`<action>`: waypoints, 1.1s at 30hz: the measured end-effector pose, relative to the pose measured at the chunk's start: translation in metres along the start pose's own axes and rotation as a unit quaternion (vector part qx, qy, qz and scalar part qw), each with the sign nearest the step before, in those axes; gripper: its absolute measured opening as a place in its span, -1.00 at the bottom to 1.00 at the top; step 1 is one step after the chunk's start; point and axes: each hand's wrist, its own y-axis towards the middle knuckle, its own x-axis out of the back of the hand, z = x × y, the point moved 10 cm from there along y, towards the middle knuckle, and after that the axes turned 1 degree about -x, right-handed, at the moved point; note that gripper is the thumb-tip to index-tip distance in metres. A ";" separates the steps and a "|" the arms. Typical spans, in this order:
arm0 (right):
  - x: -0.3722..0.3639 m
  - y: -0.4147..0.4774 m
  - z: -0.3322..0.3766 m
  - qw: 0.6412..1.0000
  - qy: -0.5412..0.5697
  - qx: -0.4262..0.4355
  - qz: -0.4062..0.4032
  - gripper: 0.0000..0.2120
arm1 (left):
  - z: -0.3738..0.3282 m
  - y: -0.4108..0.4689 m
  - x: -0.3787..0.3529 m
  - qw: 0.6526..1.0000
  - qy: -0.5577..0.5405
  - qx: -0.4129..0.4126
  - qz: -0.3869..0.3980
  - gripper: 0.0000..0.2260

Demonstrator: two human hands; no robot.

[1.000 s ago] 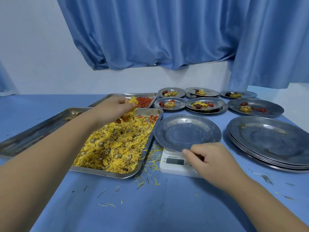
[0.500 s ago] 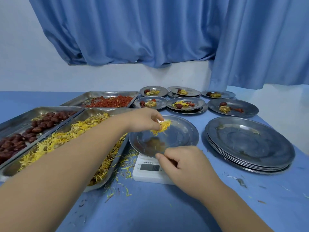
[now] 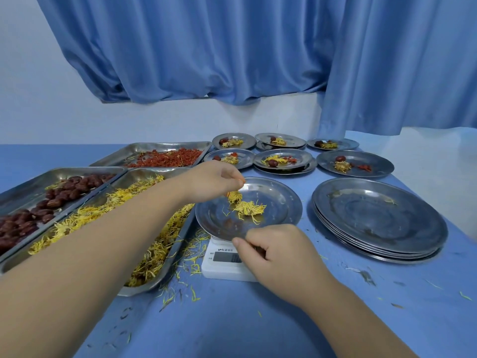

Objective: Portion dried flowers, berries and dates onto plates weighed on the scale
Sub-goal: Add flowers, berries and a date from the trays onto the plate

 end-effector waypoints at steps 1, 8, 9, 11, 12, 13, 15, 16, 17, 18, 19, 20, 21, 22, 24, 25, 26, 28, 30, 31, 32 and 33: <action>0.000 0.000 0.000 1.000 0.000 -0.001 0.002 -0.51 | 0.000 -0.002 0.004 1.000 -0.006 -0.002 -0.011 -0.80; -0.001 -0.004 0.005 1.000 0.008 0.007 0.002 -0.54 | 0.001 -0.024 0.031 0.994 -0.082 -0.012 -0.077 -0.85; -0.001 -0.005 0.008 1.000 0.009 0.011 -0.002 -0.56 | 0.005 -0.029 0.033 0.992 -0.098 -0.008 -0.077 -0.85; 0.000 -0.008 0.012 1.000 0.015 0.018 -0.015 -0.61 | 0.014 -0.041 0.040 0.989 -0.123 -0.002 -0.080 -0.84; 0.002 -0.009 0.014 0.999 0.023 0.020 -0.026 -0.65 | 0.020 -0.047 0.044 0.987 -0.135 0.001 -0.084 -0.84; 0.004 -0.009 0.017 0.998 0.035 0.018 -0.039 -0.70 | 0.027 -0.053 0.047 0.985 -0.149 0.007 -0.090 -0.84; 0.008 -0.006 0.022 0.996 0.065 0.007 -0.068 -0.79 | 0.042 -0.066 0.052 0.979 -0.175 0.020 -0.103 -0.84; 0.009 -0.001 0.026 0.994 0.075 0.001 -0.083 -0.83 | 0.049 -0.071 0.054 0.979 -0.173 0.025 -0.107 -0.84; 0.007 0.004 0.031 0.992 0.083 -0.006 -0.095 -0.87 | 0.055 -0.075 0.054 0.980 -0.163 0.028 -0.110 -0.84; 0.003 0.011 0.036 0.990 0.092 -0.012 -0.103 -0.90 | 0.060 -0.078 0.056 0.982 -0.152 0.031 -0.112 -0.85; -0.001 0.019 0.042 0.989 0.099 -0.016 -0.107 -0.92 | 0.066 -0.081 0.059 0.983 -0.140 0.034 -0.116 -0.86; -0.008 0.026 0.048 0.989 0.101 -0.017 -0.107 -0.91 | 0.073 -0.084 0.065 0.984 -0.124 0.040 -0.122 -0.86; -0.014 0.031 0.055 0.990 0.096 -0.016 -0.106 -0.89 | 0.083 -0.087 0.073 0.985 -0.105 0.048 -0.131 -0.87; -0.020 0.035 0.060 0.991 0.080 -0.009 -0.106 -0.86 | 0.093 -0.091 0.084 0.985 -0.083 0.058 -0.142 -0.88; -0.032 0.036 0.072 0.994 0.019 0.016 -0.104 -0.86 | 0.121 -0.100 0.109 0.982 -0.043 0.084 -0.166 -0.88; -0.040 0.035 0.078 0.995 -0.010 0.029 -0.093 -0.87 | 0.136 -0.104 0.122 0.979 -0.029 0.100 -0.177 -0.88; -0.047 0.033 0.082 0.996 -0.027 0.041 -0.080 -0.87 | 0.153 -0.107 0.134 0.975 -0.019 0.118 -0.187 -0.87; -0.056 0.031 0.085 0.995 -0.034 0.057 -0.071 -0.85 | 0.187 -0.114 0.158 0.966 0.044 0.152 -0.204 -0.84; -0.059 0.031 0.082 0.996 -0.030 0.053 -0.066 -0.84 | 0.221 -0.122 0.177 0.950 0.139 0.188 -0.205 -0.82; -0.059 0.032 0.079 0.996 -0.028 0.048 -0.064 -0.84 | 0.239 -0.126 0.184 0.942 0.166 0.208 -0.203 -0.81; -0.059 0.034 0.076 0.997 -0.025 0.044 -0.065 -0.84 | 0.258 -0.131 0.188 0.936 0.182 0.228 -0.197 -0.80; -0.058 0.035 0.074 0.997 -0.023 0.041 -0.068 -0.84 | 0.276 -0.136 0.191 0.930 0.193 0.252 -0.186 -0.78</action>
